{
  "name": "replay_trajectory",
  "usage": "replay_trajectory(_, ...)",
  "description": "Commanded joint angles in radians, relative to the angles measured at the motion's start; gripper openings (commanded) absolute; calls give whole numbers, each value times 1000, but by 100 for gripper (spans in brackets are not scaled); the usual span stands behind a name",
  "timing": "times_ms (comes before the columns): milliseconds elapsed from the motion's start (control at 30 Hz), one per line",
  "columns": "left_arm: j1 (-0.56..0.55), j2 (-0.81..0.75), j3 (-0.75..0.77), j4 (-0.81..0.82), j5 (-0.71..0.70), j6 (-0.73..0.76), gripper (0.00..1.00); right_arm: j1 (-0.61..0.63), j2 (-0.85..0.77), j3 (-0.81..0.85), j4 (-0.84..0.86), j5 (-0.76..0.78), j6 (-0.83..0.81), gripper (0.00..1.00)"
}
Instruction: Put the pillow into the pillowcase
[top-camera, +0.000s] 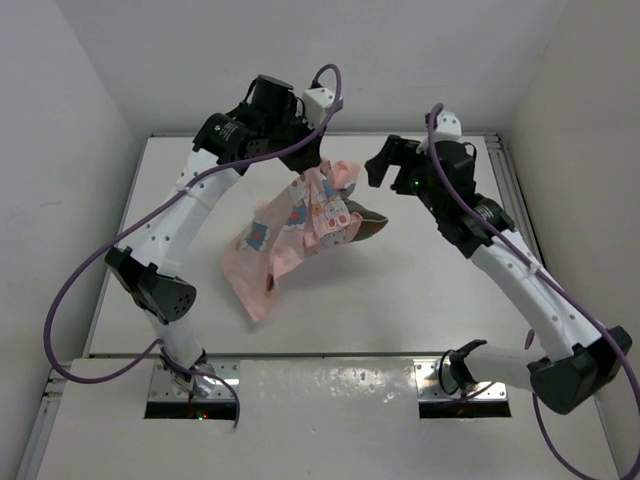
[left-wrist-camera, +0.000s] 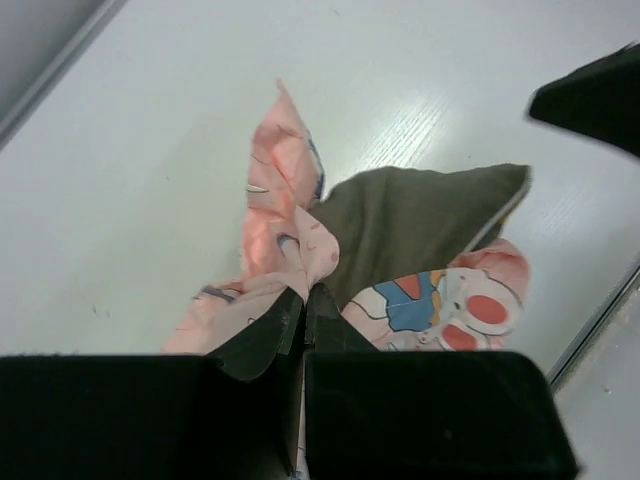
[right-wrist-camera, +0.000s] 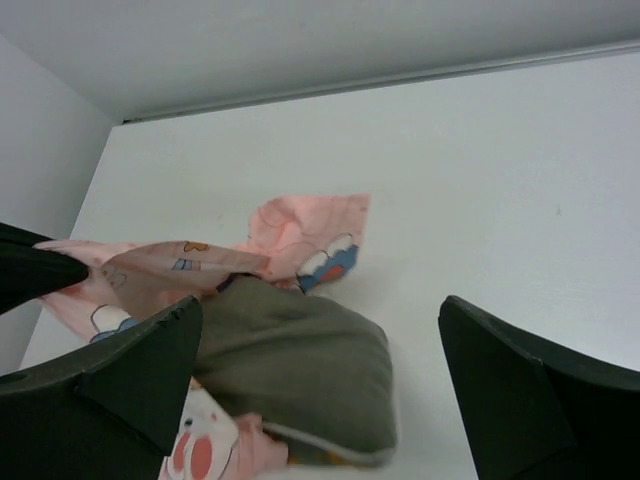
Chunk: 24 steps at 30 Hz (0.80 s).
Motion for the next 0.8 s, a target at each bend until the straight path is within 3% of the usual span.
replay_trajectory(0,-2,-17,1,133,-20,-26,0,-34,-23,-6,-131,46,9,99)
replay_trajectory(67,-2,-15,4,137,-12,-26,0,-55,-18,-49,-139,-11,44,99)
replay_trajectory(167,-2,-13,4,133,11,-19,0,-83,15,-177,-46,-184,124,99)
replay_trajectory(267,-2,-17,-23,129,28,1,0,-93,86,-262,88,-258,196,99)
replay_trajectory(500,-3,-27,-109,169,53,9,0,-80,202,-348,423,-290,279,99)
replay_trajectory(700,-2,-24,-115,205,74,-25,0,15,339,-418,533,-323,345,98)
replay_trajectory(767,-2,-23,-117,205,76,-26,0,34,359,-434,554,-329,353,93)
